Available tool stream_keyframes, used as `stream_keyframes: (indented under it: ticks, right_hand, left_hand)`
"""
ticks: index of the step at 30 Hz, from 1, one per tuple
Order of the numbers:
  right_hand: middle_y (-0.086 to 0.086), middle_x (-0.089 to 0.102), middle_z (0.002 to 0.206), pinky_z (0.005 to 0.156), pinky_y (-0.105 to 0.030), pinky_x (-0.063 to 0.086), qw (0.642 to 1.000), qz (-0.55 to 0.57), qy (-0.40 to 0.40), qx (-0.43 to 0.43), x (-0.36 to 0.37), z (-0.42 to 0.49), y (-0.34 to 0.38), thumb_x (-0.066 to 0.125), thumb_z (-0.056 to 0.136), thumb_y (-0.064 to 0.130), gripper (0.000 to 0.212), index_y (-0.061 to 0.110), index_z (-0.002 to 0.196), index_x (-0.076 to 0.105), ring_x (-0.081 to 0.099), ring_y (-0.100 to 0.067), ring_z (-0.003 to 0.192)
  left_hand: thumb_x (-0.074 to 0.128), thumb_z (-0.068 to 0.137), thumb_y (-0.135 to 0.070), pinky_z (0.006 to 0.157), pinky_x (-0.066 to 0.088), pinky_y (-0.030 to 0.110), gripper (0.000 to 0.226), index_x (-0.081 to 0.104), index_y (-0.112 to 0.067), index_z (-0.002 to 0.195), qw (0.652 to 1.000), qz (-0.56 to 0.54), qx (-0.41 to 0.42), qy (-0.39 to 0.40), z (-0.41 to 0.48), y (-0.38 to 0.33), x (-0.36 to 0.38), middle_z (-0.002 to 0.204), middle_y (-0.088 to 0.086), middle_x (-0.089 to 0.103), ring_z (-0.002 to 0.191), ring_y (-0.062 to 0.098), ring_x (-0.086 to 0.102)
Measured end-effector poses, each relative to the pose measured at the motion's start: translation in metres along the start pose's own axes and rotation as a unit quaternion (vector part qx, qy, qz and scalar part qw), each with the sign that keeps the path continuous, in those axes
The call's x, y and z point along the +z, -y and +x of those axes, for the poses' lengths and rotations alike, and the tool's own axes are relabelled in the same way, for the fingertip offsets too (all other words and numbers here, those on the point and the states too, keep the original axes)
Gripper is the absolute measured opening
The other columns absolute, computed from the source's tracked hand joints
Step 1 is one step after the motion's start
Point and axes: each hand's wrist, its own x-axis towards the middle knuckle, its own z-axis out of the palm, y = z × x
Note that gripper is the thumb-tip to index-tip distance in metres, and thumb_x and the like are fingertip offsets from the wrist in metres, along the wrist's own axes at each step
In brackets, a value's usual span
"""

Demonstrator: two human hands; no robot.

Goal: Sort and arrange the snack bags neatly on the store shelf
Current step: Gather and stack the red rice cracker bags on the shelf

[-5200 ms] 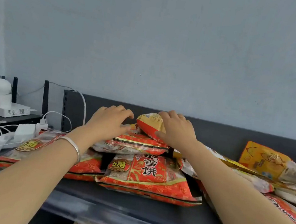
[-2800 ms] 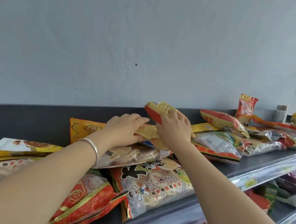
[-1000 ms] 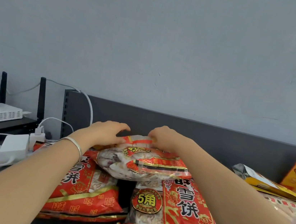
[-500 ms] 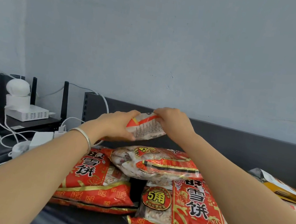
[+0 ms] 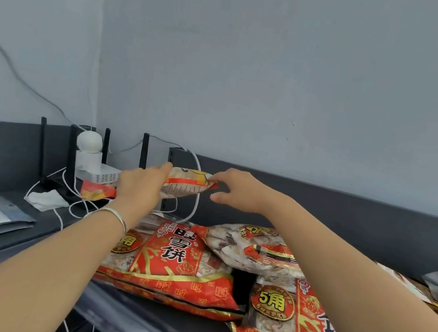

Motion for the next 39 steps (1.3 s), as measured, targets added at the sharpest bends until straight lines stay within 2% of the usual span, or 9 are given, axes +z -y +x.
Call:
stream_keyframes:
  ticks: [4,7,13,19,22,29,34,36,39]
  right_hand:
    - [-0.002,0.049,0.14,0.104,-0.034,0.036,0.992,-0.029,0.122,0.027,0.01,0.004,0.006,0.052,0.096,0.039,0.049,0.016,0.139,0.047,0.046,-0.021,0.128]
    - [0.001,0.05,0.14,0.105,-0.035,0.039,0.981,-0.04,0.182,0.047,0.017,0.003,0.006,0.051,0.097,0.041,0.046,0.017,0.136,0.051,0.048,-0.019,0.127]
    - [0.002,0.053,0.137,0.104,-0.033,0.038,0.983,-0.007,0.163,0.082,0.01,-0.012,0.005,0.046,0.099,0.036,0.039,0.019,0.134,0.054,0.05,-0.017,0.124]
    - [0.001,0.058,0.128,0.089,-0.026,0.04,0.985,0.033,0.089,0.146,-0.009,-0.049,-0.019,0.04,0.102,0.027,0.035,0.017,0.133,0.054,0.055,-0.012,0.101]
    - [0.001,0.057,0.132,0.099,-0.031,0.039,0.976,0.026,0.08,0.202,-0.015,-0.074,-0.037,0.041,0.102,0.03,0.035,0.017,0.13,0.057,0.054,-0.015,0.114]
    - [-0.002,0.056,0.135,0.106,-0.04,0.038,0.936,0.012,0.114,0.334,-0.012,-0.115,-0.065,0.035,0.095,0.061,0.062,0.015,0.131,0.056,0.053,-0.022,0.121]
    - [-0.008,0.034,0.153,0.113,-0.045,0.026,0.908,0.069,0.075,0.407,-0.002,-0.128,-0.074,0.025,0.094,0.066,0.077,0.012,0.148,0.032,0.034,-0.03,0.139]
    - [-0.011,0.039,0.15,0.11,-0.043,0.032,0.903,0.089,0.049,0.418,0.002,-0.132,-0.075,0.029,0.096,0.062,0.073,0.009,0.145,0.036,0.039,-0.031,0.135]
    - [-0.012,0.052,0.136,0.099,-0.039,0.045,0.899,0.132,0.004,0.417,0.0,-0.141,-0.073,0.045,0.095,0.052,0.063,0.004,0.136,0.044,0.052,-0.029,0.121]
  left_hand:
    - [0.052,0.089,-0.045,0.091,0.046,0.044,0.053,0.032,-0.041,0.138,0.969,-0.006,0.039,0.244,0.005,0.007,0.013,0.131,-0.004,0.053,0.119,0.027,0.053]
    - [0.045,0.087,-0.061,0.099,0.041,0.046,0.057,0.037,-0.037,0.138,0.941,-0.022,0.072,0.329,0.009,0.007,0.012,0.136,-0.004,0.051,0.125,0.025,0.048]
    - [0.043,0.095,-0.045,0.103,0.04,0.04,0.049,0.04,-0.026,0.14,0.943,-0.132,0.127,0.279,0.013,-0.009,0.001,0.143,0.001,0.046,0.128,0.022,0.046]
    - [0.046,0.098,-0.032,0.099,0.035,0.025,0.043,0.04,-0.026,0.14,0.871,-0.306,0.236,0.302,0.003,-0.061,-0.02,0.142,0.0,0.045,0.128,0.016,0.044]
    - [0.036,0.101,-0.035,0.102,0.031,0.022,0.042,0.042,-0.02,0.14,0.839,-0.327,0.263,0.347,-0.006,-0.085,-0.024,0.141,-0.005,0.045,0.129,0.012,0.041]
    - [0.026,0.098,-0.053,0.111,0.028,0.039,0.062,0.036,-0.013,0.145,0.838,-0.345,0.132,0.401,-0.013,-0.103,-0.028,0.152,0.004,0.033,0.138,0.025,0.034]
    - [0.02,0.095,-0.061,0.1,0.038,0.038,0.073,0.036,-0.01,0.145,0.896,-0.241,0.071,0.366,-0.027,-0.108,-0.039,0.151,0.011,0.033,0.133,0.032,0.039]
    - [0.017,0.091,-0.067,0.095,0.043,0.037,0.079,0.04,-0.012,0.142,0.91,-0.209,0.053,0.355,-0.032,-0.105,-0.04,0.146,0.013,0.041,0.123,0.032,0.05]
    - [0.018,0.088,-0.072,0.079,0.056,0.037,0.083,0.036,-0.011,0.142,0.881,-0.242,-0.011,0.406,-0.039,-0.104,-0.041,0.133,0.018,0.053,0.084,0.029,0.068]
